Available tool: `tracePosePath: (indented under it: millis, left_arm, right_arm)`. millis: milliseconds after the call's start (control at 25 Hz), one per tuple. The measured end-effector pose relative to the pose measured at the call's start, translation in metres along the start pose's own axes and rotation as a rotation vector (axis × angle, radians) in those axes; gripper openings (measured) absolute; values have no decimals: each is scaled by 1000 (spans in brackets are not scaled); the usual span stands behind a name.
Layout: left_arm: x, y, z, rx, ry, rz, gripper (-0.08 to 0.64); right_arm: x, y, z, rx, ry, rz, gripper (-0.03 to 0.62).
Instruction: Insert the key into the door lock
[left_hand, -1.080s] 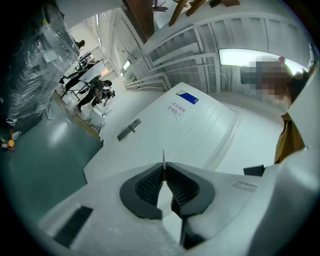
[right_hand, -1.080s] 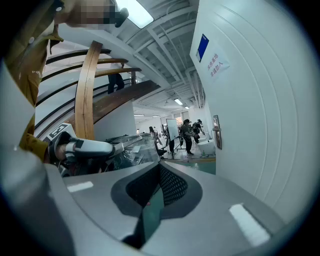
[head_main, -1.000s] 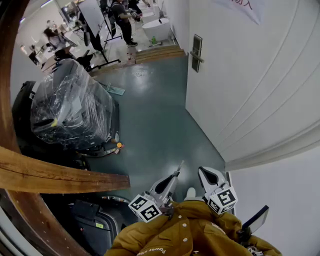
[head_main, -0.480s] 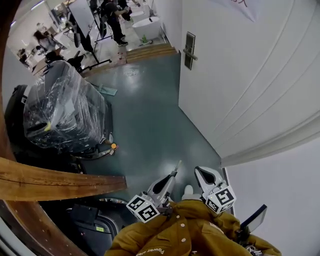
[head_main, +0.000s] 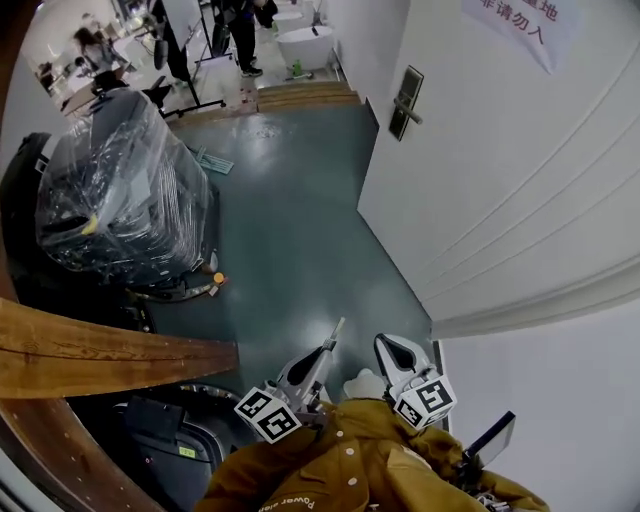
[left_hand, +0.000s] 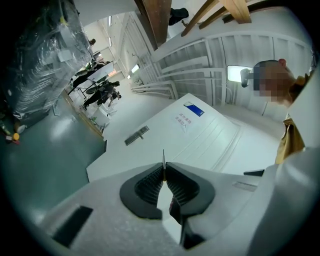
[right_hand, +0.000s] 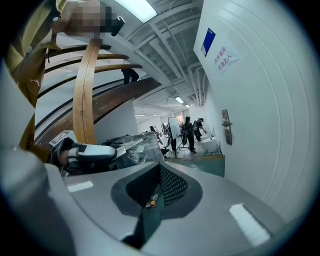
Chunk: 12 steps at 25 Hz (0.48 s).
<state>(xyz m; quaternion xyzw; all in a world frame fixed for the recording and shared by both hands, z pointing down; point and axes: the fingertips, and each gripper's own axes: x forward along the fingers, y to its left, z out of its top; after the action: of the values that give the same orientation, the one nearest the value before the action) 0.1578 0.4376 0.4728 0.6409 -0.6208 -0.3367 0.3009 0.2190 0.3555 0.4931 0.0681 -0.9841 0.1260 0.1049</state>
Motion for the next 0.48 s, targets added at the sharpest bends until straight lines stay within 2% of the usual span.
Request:
tracePosePath:
  millis: [240, 480]
  left_arm:
    - [-3, 14, 12, -43, -12, 11, 25]
    - [30, 38, 27, -67, -8, 21, 23]
  right_arm:
    - [24, 8, 9, -16, 27, 19, 8]
    - [52, -24, 12, 1, 42, 3, 8]
